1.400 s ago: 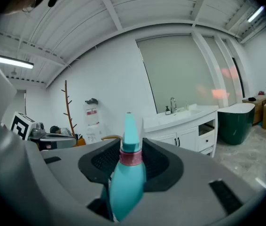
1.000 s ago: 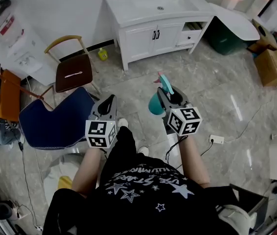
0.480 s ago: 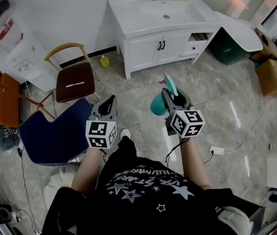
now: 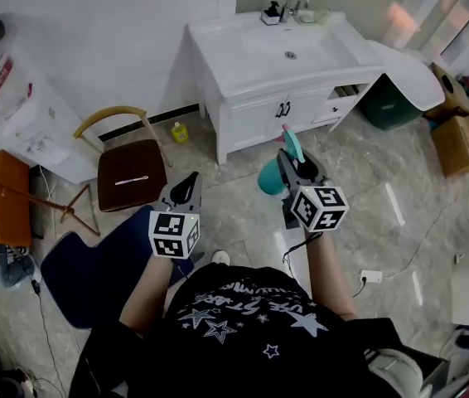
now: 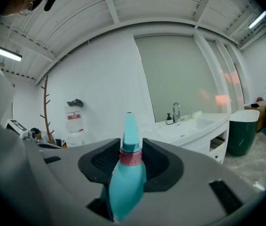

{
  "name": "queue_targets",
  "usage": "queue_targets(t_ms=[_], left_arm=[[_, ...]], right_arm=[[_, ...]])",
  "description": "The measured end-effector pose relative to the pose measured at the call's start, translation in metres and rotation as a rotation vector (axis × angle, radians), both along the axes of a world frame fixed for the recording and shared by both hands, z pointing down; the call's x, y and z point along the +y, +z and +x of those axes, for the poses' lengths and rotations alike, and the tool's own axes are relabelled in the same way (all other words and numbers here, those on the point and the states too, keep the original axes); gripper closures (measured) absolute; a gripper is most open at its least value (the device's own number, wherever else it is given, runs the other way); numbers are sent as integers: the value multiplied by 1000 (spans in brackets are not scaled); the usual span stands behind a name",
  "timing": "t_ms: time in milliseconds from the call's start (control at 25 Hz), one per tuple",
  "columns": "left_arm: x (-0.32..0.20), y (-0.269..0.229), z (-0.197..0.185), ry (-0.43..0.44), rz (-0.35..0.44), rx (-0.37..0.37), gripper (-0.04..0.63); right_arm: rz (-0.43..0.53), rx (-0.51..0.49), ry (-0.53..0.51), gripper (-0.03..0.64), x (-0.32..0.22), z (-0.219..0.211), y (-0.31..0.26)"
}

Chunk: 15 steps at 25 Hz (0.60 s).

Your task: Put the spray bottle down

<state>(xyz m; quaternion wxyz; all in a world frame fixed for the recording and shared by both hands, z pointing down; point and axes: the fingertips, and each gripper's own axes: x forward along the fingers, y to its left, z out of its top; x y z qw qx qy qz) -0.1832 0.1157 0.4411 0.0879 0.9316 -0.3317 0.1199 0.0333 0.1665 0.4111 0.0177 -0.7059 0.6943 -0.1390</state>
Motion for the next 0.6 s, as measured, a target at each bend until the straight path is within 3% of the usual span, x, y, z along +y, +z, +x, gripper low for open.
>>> queue_targets(t_ms=[360, 600], left_arm=[[-63, 5, -3, -7, -8, -1, 580], [-87, 22, 3, -39, -42, -29, 580]], right_arm=[[-22, 2, -15, 462, -68, -6, 6], [-25, -3, -29, 461, -117, 18, 18]])
